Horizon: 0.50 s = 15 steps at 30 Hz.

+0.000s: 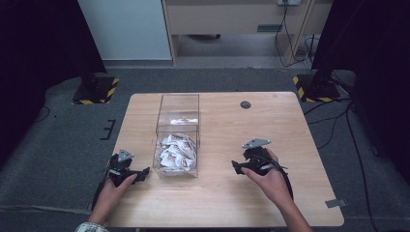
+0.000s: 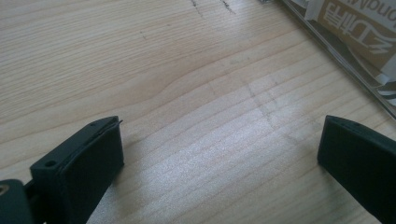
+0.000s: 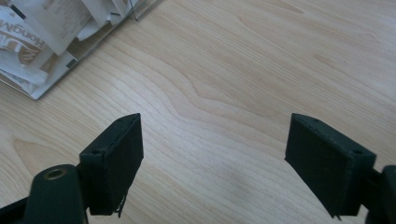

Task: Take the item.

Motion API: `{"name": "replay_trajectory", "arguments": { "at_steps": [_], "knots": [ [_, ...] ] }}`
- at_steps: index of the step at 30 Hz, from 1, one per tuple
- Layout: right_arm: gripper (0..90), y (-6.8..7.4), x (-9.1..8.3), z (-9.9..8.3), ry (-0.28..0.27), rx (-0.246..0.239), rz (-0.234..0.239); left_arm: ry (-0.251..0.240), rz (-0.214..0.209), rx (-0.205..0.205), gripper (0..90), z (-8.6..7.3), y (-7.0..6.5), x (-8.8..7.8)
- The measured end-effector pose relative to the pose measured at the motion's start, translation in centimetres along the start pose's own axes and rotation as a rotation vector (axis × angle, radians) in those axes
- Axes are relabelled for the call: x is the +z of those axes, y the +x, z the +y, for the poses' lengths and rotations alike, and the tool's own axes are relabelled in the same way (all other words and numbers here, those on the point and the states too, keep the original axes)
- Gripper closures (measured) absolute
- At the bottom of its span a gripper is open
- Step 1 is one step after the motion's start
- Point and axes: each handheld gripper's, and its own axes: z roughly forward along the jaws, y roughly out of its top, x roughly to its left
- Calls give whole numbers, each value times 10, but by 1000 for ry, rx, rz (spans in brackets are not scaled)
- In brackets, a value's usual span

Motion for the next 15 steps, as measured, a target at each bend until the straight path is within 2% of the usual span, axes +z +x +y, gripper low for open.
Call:
{"name": "replay_trajectory", "arguments": {
  "at_steps": [5, 15],
  "knots": [
    [245, 4, -2, 10, -9, -13, 6, 0, 0, 0, 0, 0, 0, 0],
    [279, 14, -8, 32, -31, -40, 23, 0, -1, 0, 0, 0, 0, 0]
  ]
}}
